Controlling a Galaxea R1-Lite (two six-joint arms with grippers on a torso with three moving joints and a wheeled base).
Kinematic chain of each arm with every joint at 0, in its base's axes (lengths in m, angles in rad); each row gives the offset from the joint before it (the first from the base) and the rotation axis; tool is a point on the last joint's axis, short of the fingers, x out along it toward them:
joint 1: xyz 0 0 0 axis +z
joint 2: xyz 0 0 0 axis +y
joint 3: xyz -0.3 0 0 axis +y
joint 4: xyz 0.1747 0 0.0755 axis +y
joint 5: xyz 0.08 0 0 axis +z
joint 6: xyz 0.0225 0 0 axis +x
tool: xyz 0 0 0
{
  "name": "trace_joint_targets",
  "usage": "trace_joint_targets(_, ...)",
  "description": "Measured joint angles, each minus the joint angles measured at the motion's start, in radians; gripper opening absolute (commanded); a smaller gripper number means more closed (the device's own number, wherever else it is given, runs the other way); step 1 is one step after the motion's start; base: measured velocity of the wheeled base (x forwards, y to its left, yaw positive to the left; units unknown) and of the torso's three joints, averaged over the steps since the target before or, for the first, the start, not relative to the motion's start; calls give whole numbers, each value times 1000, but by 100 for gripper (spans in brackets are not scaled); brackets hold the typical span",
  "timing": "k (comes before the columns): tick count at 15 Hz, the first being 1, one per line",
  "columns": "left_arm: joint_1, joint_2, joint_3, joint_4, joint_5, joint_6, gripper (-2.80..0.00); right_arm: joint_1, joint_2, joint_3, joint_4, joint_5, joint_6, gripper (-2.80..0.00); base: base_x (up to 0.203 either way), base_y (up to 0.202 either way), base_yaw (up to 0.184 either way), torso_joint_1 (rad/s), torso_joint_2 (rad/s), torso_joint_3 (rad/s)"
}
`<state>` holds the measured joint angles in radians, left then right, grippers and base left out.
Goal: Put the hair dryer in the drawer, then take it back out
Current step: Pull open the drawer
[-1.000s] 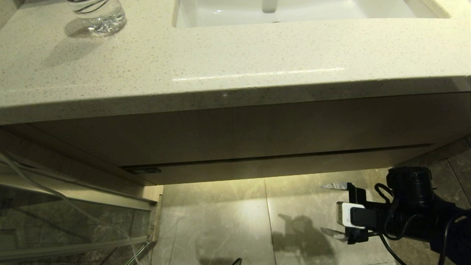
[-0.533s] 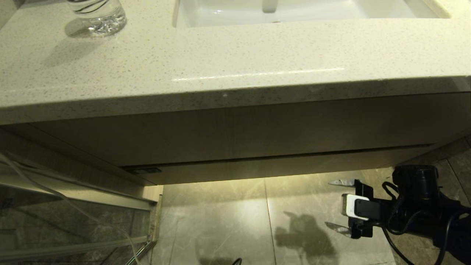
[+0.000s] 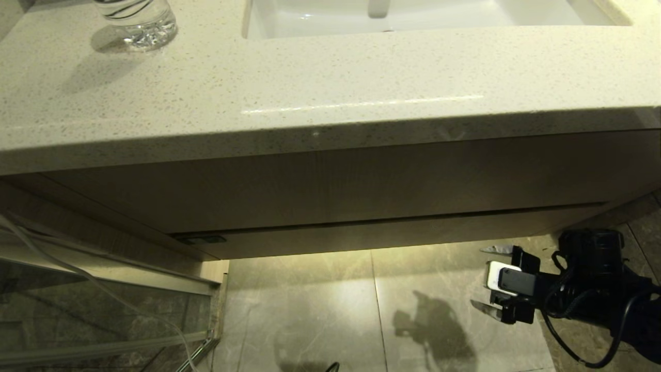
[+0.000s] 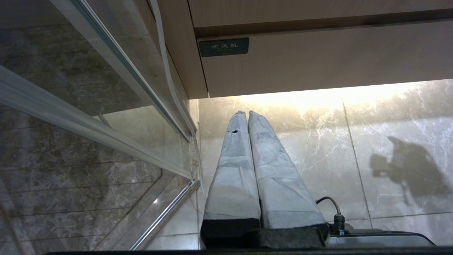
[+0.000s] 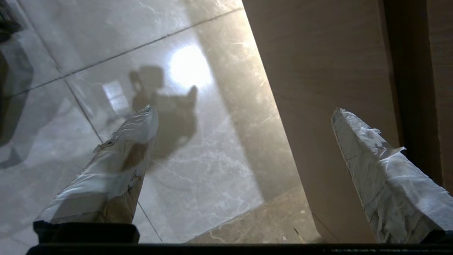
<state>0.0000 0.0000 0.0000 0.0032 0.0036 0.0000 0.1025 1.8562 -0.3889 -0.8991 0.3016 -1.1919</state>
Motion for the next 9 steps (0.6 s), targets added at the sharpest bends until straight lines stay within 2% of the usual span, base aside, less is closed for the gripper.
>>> trace_joint_targets(3,0,0,0,0,-1,0,-280,-5,29,-32,-21,-33,-8,0,0,0,0,0,0,0)
trace_joint_targets(6,0,0,0,0,-1,0,-280,-7,65,-59,-100,-25,-37,0,0,0,0,0,0,0)
trace_joint_targets(9,0,0,0,0,-1,0,-280,-18,98,-79,-150,78,-46,0,0,0,0,0,0,0)
